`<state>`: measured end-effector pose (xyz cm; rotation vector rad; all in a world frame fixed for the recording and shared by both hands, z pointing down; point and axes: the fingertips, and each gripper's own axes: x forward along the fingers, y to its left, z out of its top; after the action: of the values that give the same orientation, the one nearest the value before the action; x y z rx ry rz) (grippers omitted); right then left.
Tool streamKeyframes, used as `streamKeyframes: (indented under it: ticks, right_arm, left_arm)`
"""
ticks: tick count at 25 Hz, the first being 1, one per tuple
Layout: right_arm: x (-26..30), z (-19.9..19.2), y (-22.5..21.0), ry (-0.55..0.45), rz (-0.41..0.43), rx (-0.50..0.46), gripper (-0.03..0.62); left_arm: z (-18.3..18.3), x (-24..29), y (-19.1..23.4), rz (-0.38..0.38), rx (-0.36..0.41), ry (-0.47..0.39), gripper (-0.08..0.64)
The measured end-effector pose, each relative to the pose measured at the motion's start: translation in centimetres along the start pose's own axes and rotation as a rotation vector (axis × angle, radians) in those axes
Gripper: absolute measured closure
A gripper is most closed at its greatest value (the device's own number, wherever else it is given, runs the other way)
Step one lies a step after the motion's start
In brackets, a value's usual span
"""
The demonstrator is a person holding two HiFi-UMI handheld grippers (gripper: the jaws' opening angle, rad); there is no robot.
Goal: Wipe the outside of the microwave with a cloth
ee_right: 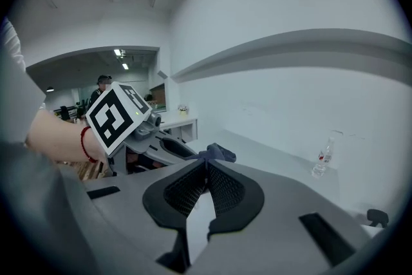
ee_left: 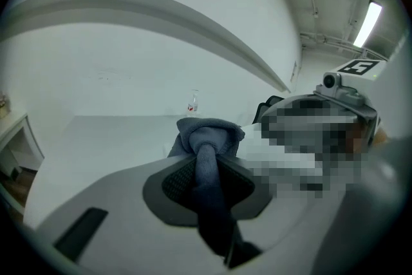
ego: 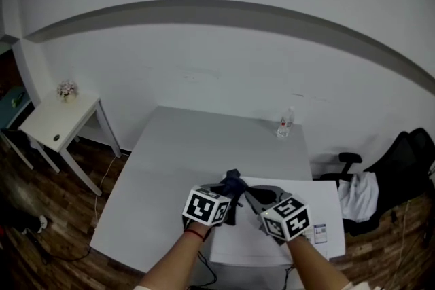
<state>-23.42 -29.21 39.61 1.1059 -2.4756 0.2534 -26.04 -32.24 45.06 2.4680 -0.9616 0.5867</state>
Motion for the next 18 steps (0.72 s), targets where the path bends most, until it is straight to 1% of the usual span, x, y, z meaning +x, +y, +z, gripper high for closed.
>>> streamKeyframes:
  ticks: [3,6,9,12,15,17,18]
  right_arm:
    - [1.1,0.2,0.6,0.020,-0.005,-0.015,0.558]
    - [2.0,0.3,1.2,0.035,-0.007,-0.036,0.558]
    - [3.0,0.6,1.6,0.043,-0.017,-0.056,0.558]
    - [3.8,0.9,2.1,0.050,-0.029,-0.065,0.558]
    - [4.6,0.9,2.5,0.063,-0.054,-0.054,0.558]
    - [5.0,0.8,2.7,0.071,-0.075,-0.041,0.558]
    - [5.2,0.7,2.9,0.073,-0.084,-0.034,0.558]
  left_arm:
    - [0.0,-0.6,0.2,-0.063,0.017,-0.050,0.497]
    - [-0.1,-1.2,0.1,-0.182,0.048,-0.136,0.497]
    - [-0.3,-1.7,0.3,-0.297,0.121,-0.202,0.497]
    - [-0.6,-2.0,0.5,-0.393,0.187,-0.251,0.497]
    - [-0.8,-2.1,1.1,-0.450,0.254,-0.283,0.497]
    - [-1.1,-2.1,1.7,-0.462,0.290,-0.293,0.497]
    - [-1.3,-2.1,2.1,-0.465,0.297,-0.297,0.497]
